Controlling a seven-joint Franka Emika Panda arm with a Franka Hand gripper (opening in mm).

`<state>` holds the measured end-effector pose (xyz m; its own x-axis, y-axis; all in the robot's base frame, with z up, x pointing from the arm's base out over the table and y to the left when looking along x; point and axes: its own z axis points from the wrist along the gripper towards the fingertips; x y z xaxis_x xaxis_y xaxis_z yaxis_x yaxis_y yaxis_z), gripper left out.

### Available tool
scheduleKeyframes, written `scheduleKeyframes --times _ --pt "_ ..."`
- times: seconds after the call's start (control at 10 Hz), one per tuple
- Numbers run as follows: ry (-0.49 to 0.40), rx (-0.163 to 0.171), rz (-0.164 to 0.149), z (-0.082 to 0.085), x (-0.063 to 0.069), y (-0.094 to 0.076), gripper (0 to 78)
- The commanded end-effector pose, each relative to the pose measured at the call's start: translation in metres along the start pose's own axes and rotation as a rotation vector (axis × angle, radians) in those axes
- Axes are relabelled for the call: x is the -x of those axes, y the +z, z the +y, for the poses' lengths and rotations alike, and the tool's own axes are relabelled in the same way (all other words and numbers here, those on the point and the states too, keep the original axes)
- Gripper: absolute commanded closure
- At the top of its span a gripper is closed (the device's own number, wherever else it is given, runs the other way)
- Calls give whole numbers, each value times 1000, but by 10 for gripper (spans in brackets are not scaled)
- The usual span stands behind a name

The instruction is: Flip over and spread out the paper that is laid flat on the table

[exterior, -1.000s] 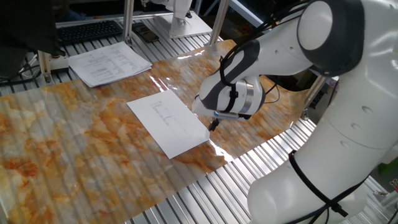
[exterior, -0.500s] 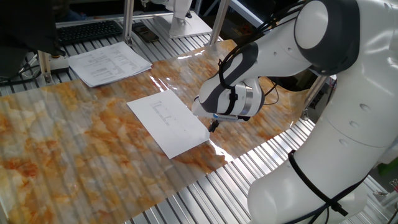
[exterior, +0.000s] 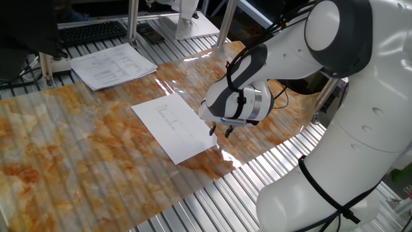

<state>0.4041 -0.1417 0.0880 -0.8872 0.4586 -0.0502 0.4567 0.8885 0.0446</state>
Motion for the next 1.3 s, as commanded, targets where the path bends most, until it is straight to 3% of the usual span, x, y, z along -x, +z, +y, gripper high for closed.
scheduleKeyframes --times 0.1,0.6,0.7,1.3 --pt "1 -1 -3 0 0 0 1" --pt "1 -1 -3 0 0 0 1" --pt "-17 0 -7 3 0 18 1" --pt "-21 -4 -9 3 -1 24 1"
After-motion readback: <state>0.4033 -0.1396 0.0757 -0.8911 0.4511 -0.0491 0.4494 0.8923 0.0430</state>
